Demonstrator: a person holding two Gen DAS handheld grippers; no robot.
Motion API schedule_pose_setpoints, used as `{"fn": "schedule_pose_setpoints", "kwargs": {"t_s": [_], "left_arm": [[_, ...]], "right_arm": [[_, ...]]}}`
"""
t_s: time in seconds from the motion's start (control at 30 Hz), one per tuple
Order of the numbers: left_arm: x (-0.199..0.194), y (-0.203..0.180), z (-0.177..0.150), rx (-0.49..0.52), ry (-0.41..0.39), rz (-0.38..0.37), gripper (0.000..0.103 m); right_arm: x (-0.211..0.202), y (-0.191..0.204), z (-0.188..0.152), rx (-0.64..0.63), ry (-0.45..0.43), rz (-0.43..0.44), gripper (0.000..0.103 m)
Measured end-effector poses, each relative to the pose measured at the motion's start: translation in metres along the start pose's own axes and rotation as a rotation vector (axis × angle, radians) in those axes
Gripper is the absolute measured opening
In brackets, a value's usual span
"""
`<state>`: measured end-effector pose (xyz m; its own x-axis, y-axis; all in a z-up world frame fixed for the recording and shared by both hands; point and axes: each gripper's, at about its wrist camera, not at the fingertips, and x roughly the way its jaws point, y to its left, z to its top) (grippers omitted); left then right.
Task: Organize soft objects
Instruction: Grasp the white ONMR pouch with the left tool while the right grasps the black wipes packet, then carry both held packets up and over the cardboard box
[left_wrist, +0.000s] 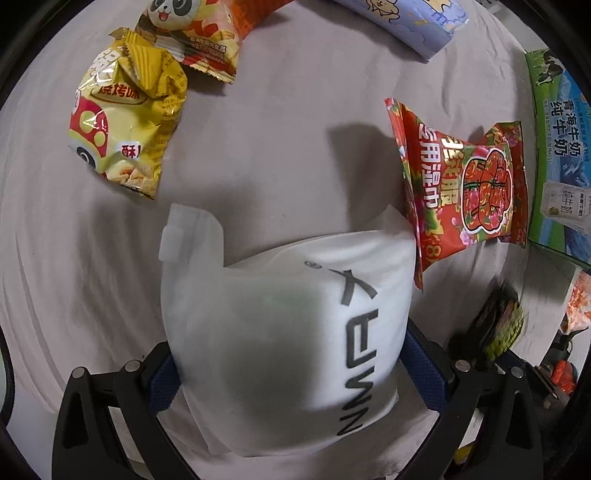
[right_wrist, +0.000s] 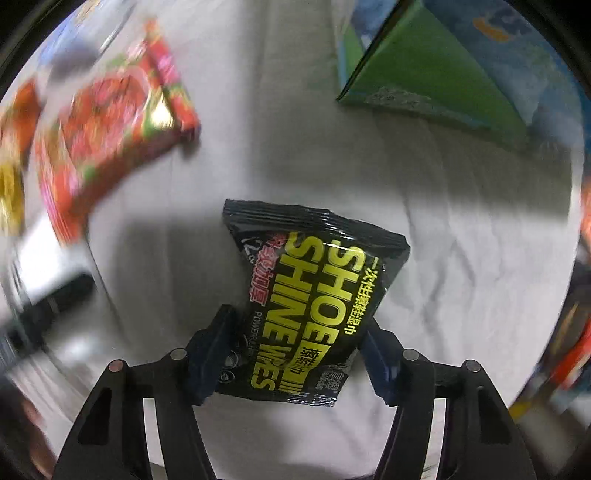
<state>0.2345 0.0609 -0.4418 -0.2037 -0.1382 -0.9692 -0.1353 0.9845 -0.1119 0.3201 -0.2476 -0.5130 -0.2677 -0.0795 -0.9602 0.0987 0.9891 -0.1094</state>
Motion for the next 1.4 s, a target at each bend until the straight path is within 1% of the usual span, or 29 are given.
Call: {"fn": "schedule_pose_setpoints", "kwargs": {"t_s": [0.03,0.07,0.1,0.17,0.2,0.3,0.37,0.4,0.43,0.47,0.5,0.6,0.63,0.8,0.87,0.9,0.97,1.03,1.13,1.23,1.27,1.37,1.4], "left_arm": [[0.003,0.0,-0.001,0.004,-0.003,0.006,0.103],[0.014,0.002,0.0,0.005,-0.008,0.01,0.103],[0.018,0.001,0.0,0.011,-0.011,0.018,0.103],[0.027,-0.001,0.002,0.027,-0.019,0.038,0.103],[0.036,-0.003,0.01,0.035,-0.029,0.049,0.103],[0.045,-0.01,0.01,0.063,-0.052,0.078,0.103],[0.049,-0.011,0.009,0.067,-0.06,0.078,0.101],[0.05,-0.011,0.008,0.066,-0.067,0.076,0.098],[0.047,-0.006,0.005,0.067,-0.074,0.072,0.096],[0.045,-0.004,0.002,0.07,-0.081,0.074,0.095],[0.045,-0.004,0.0,0.071,-0.088,0.076,0.092],[0.044,-0.002,-0.007,0.081,-0.11,0.087,0.088],[0.036,0.011,-0.017,0.083,-0.115,0.091,0.087],[0.041,0.019,-0.036,0.086,-0.131,0.102,0.087],[0.043,0.023,-0.046,0.085,-0.133,0.095,0.086],[0.044,0.025,-0.051,0.085,-0.136,0.093,0.086],[0.04,0.032,-0.061,0.084,-0.146,0.089,0.085],[0.039,0.028,-0.067,0.085,-0.161,0.089,0.084],[0.03,0.034,-0.079,0.09,-0.188,0.079,0.084],[0.017,0.031,-0.089,0.098,-0.21,0.06,0.084],[0.002,0.043,-0.101,0.102,-0.218,0.052,0.084],[-0.017,0.041,-0.112,0.125,-0.254,0.03,0.084],[-0.026,0.04,-0.118,0.136,-0.272,0.014,0.084]], "right_arm": [[0.001,0.0,-0.002,-0.018,-0.005,-0.011,0.067],[0.002,-0.003,-0.003,-0.021,-0.015,0.0,0.068],[0.004,-0.005,-0.003,-0.013,-0.018,0.011,0.07],[0.011,-0.022,-0.002,0.023,-0.011,0.034,0.071],[0.012,-0.029,-0.002,0.035,-0.01,0.041,0.073],[0.018,-0.032,0.0,0.062,-0.003,0.049,0.073],[0.018,-0.038,0.004,0.08,0.009,0.055,0.073],[0.017,-0.041,0.003,0.084,0.014,0.058,0.072],[0.014,-0.056,0.0,0.088,0.018,0.064,0.071],[0.013,-0.053,-0.001,0.09,0.021,0.073,0.068],[0.014,-0.059,0.001,0.089,0.021,0.082,0.064],[0.01,-0.064,0.001,0.072,0.014,0.063,0.057],[0.01,-0.063,0.0,0.067,0.011,0.057,0.056],[0.015,-0.06,-0.009,0.039,-0.001,0.043,0.052],[0.014,-0.062,-0.013,0.024,-0.011,0.036,0.052],[0.014,-0.052,-0.016,0.021,-0.014,0.036,0.051],[0.013,-0.045,-0.019,0.012,-0.019,0.036,0.051],[0.008,-0.042,-0.028,-0.001,-0.034,0.036,0.05],[-0.002,-0.04,-0.04,-0.019,-0.064,0.038,0.05],[-0.016,-0.041,-0.055,-0.028,-0.098,0.05,0.049],[-0.023,-0.04,-0.056,-0.029,-0.109,0.055,0.049],[-0.04,-0.046,-0.067,-0.031,-0.148,0.078,0.049],[-0.05,-0.047,-0.07,0.038,-0.074,0.071,0.049]]}}
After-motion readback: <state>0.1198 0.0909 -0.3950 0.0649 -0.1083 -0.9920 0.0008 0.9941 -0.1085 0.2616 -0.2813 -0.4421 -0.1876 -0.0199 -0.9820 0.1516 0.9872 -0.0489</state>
